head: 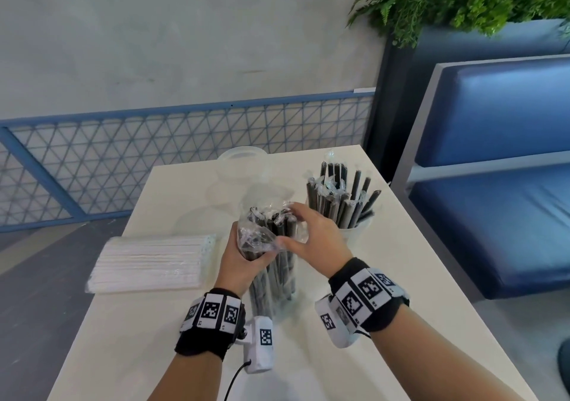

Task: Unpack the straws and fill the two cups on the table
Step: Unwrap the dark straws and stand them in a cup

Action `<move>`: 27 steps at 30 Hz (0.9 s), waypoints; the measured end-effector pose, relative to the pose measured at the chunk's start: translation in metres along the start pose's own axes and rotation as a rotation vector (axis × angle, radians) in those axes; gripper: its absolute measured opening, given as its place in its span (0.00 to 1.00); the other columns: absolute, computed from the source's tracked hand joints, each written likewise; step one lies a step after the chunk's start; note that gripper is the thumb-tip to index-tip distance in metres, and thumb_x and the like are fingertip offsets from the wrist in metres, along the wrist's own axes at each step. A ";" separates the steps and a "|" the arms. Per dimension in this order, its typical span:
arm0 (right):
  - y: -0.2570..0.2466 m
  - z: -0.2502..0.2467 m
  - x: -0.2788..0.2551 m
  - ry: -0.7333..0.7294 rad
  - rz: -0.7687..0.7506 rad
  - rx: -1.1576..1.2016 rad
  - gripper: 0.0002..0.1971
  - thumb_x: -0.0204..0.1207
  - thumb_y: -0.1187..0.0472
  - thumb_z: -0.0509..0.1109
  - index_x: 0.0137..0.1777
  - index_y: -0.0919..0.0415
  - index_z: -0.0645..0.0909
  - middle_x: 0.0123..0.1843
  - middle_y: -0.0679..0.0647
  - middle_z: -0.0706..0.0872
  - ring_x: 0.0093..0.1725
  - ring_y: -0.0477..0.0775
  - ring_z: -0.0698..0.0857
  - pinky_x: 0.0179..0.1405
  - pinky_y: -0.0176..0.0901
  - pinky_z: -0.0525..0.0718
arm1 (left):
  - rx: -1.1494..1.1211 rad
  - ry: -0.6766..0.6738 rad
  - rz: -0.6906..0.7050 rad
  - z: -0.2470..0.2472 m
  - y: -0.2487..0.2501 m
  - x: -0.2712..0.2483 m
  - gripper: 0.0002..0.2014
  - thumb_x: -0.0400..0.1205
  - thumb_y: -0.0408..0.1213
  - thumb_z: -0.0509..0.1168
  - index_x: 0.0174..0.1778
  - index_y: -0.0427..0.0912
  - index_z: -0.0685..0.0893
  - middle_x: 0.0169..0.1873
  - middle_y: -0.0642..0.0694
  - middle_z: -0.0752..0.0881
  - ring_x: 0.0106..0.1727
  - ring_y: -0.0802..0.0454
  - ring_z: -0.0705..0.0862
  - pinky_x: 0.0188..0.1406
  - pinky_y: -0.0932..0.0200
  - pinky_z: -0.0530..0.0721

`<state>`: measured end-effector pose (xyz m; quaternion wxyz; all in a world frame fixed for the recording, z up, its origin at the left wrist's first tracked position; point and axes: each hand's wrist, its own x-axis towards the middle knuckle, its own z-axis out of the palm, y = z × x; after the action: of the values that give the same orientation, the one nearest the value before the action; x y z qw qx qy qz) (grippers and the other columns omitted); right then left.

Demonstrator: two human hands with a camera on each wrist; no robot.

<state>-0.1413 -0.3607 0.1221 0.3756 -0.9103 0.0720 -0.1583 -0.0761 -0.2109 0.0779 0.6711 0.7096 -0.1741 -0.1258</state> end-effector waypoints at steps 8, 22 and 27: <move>0.001 0.015 0.003 -0.120 0.066 0.229 0.27 0.68 0.56 0.77 0.67 0.58 0.76 0.58 0.50 0.86 0.57 0.45 0.83 0.58 0.34 0.79 | -0.010 -0.097 -0.041 -0.001 0.000 0.001 0.38 0.57 0.37 0.80 0.61 0.54 0.71 0.53 0.48 0.86 0.53 0.54 0.87 0.52 0.56 0.86; -0.010 0.002 0.018 0.154 0.222 0.594 0.10 0.71 0.61 0.74 0.50 0.65 0.83 0.43 0.54 0.89 0.44 0.49 0.87 0.48 0.36 0.84 | 0.055 -0.054 -0.045 -0.002 -0.006 0.006 0.18 0.67 0.25 0.77 0.47 0.46 0.83 0.42 0.51 0.90 0.43 0.58 0.89 0.44 0.66 0.85; -0.008 0.002 0.019 -0.035 0.222 0.579 0.14 0.67 0.64 0.77 0.52 0.61 0.82 0.48 0.53 0.89 0.49 0.49 0.88 0.54 0.41 0.86 | 0.086 -0.032 -0.032 0.000 -0.006 0.006 0.20 0.67 0.26 0.77 0.49 0.50 0.81 0.44 0.53 0.88 0.46 0.58 0.87 0.45 0.67 0.84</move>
<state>-0.1223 -0.3589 0.1307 0.6354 -0.7547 0.1166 -0.1145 -0.0700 -0.2131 0.0718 0.6350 0.7384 -0.1787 -0.1400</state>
